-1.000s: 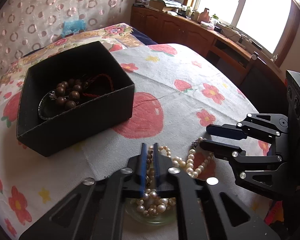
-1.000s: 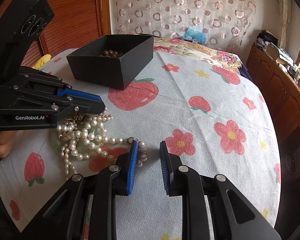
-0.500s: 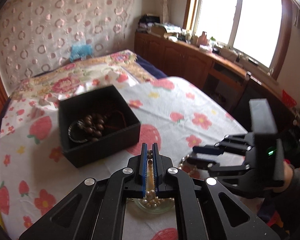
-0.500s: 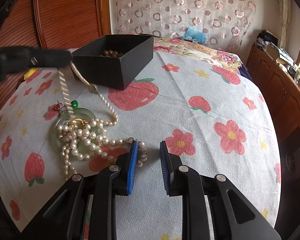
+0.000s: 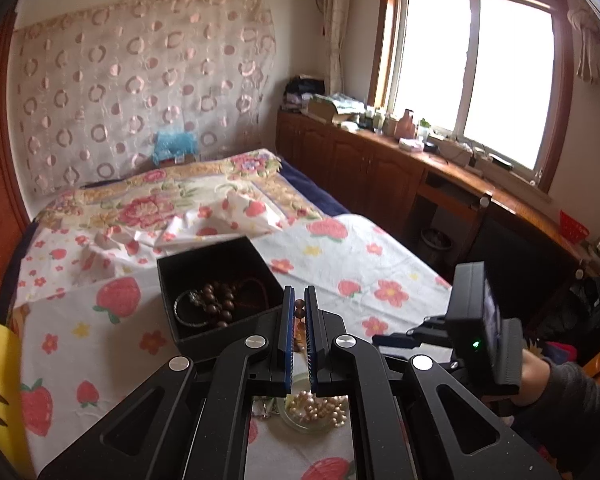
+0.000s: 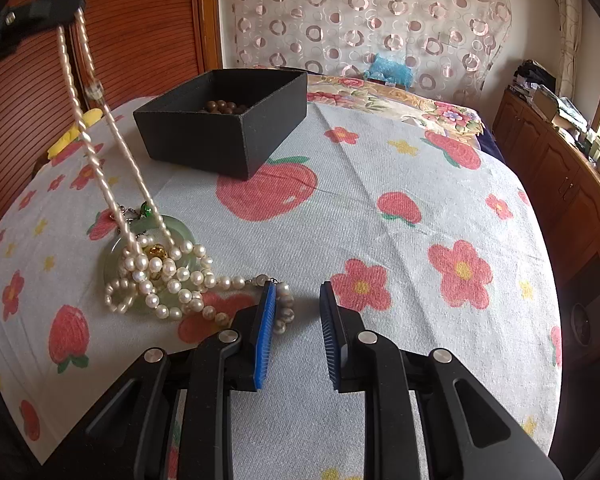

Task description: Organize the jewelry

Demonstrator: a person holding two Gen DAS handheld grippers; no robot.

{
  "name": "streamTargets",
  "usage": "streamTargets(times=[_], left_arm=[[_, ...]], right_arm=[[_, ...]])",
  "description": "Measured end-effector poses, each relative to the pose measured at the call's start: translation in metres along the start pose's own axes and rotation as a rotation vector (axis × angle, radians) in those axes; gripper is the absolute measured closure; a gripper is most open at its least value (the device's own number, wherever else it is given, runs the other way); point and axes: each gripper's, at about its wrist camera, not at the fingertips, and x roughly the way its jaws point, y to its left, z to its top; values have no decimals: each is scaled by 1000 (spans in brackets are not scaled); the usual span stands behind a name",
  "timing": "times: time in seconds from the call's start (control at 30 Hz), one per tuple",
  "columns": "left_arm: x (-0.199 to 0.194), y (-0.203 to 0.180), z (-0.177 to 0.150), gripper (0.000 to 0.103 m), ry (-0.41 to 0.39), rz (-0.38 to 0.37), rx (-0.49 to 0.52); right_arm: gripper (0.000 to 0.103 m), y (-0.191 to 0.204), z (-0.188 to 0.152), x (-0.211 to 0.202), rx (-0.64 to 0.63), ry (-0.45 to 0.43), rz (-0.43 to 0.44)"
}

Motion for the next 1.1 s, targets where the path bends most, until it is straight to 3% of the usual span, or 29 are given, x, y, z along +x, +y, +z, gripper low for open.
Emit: streamTargets(times=[0.4, 0.47, 0.5, 0.67, 1.1], left_arm=[[-42, 8, 16, 99, -105, 29, -5], [-47, 11, 18, 99, -116, 37, -6], [-49, 12, 19, 99, -118, 41, -5], [-55, 19, 23, 99, -121, 72, 3], [-64, 43, 38, 99, -138, 146, -6]], right_arm=[[79, 0, 0, 0, -1, 1, 4], [84, 3, -1, -1, -15, 1, 21], [92, 5, 0, -1, -27, 4, 28], [95, 12, 4, -5, -59, 22, 36], [95, 40, 76, -90, -162, -189, 48]])
